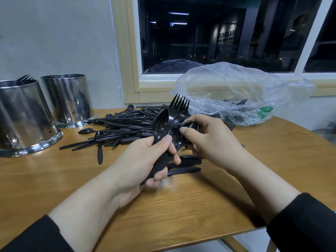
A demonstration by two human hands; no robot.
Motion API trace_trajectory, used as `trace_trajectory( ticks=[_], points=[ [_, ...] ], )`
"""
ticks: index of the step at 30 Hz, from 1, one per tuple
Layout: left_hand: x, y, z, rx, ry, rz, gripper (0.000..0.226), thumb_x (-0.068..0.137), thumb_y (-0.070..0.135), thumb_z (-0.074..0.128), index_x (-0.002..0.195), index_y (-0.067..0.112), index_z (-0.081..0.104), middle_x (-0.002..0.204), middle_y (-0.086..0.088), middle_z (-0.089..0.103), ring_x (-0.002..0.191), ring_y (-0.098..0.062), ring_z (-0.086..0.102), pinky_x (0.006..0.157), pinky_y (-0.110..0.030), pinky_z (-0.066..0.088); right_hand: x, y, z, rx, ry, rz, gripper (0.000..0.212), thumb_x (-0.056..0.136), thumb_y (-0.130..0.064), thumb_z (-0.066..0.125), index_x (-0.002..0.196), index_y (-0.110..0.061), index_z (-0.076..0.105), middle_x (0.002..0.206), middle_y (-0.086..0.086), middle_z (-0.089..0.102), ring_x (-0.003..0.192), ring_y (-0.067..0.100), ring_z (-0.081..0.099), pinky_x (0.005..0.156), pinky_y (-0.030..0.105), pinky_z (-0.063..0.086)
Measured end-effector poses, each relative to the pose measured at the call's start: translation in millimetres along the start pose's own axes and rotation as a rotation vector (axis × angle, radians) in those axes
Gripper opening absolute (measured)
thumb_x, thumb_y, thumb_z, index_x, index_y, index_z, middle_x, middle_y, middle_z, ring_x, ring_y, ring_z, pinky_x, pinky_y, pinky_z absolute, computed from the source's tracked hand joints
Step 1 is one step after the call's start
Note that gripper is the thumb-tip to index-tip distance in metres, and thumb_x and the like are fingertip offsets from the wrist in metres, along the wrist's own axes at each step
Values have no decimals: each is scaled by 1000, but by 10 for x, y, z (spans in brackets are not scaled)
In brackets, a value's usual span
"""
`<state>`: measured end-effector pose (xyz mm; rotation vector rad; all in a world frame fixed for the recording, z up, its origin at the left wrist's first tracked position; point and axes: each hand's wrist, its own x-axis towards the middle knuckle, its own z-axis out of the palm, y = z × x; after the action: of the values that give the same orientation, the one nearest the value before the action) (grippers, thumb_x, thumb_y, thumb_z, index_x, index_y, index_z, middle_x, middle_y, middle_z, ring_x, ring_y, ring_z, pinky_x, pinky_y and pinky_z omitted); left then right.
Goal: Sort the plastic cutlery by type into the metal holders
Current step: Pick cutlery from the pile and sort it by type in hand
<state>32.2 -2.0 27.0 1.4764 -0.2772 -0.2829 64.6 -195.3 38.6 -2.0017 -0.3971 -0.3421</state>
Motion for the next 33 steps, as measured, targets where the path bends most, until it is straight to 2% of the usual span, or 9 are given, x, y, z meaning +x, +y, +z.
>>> trace_trajectory(
  ticks=[9,12,14,16,19,21,24,27,33],
  points=[
    [216,74,54,19,23,42,26,107,39,44,104,14,52,89,-18,74,45,-20,44,38,-23,32,106,-20,-126,-14,16,-54,8,99,-26,62,92,-21,63,51,-3,57,47,13,51,52,26,40],
    [289,98,72,-10,-42,13,23,107,39,46,102,17,51,83,-14,69,43,-16,36,38,-21,21,114,-22,-134,-40,27,-53,8,98,-28,62,91,-24,64,52,-2,58,47,11,51,54,28,41],
    [348,115,64,-18,-58,-2,22,106,40,48,100,19,52,78,-10,63,44,-14,32,40,-20,18,138,-15,-169,-90,72,-39,6,97,-33,63,97,-28,66,64,-7,64,53,6,55,59,26,43],
    [415,131,49,14,-40,-2,21,106,40,48,98,21,53,75,-6,60,46,-12,31,39,-18,18,180,-4,-278,-190,213,-61,21,95,-39,62,115,-33,63,93,-15,65,76,1,59,66,18,45],
    [505,147,31,132,12,28,24,107,40,46,94,22,54,75,-4,59,45,-12,32,40,-17,22,259,-206,-435,-421,360,-357,33,95,-37,62,127,-29,59,113,-13,55,102,6,54,84,14,39],
    [538,143,16,211,34,51,25,108,41,45,93,22,54,75,-3,60,45,-12,33,42,-19,24,366,-361,-401,-601,249,-558,34,93,-34,62,126,-25,63,120,-9,52,116,13,48,98,23,37],
    [541,140,-18,244,64,68,27,106,44,46,91,22,53,75,-2,61,45,-12,34,42,-21,25,582,-510,-219,-889,33,-580,35,91,-30,64,126,-31,66,140,-1,49,132,27,39,103,46,33],
    [526,132,-66,261,94,90,30,106,45,46,91,20,53,76,-2,62,45,-12,35,43,-23,25,730,-513,-71,-966,-81,-597,21,93,-28,66,113,-34,70,137,-3,51,129,27,38,97,46,28],
    [556,115,-179,222,179,105,30,106,42,49,89,18,52,72,1,61,44,-13,35,42,-22,26,919,-485,72,-907,-37,-740,13,94,-26,60,101,-30,70,115,-11,63,115,23,49,95,47,29]
  ],
)
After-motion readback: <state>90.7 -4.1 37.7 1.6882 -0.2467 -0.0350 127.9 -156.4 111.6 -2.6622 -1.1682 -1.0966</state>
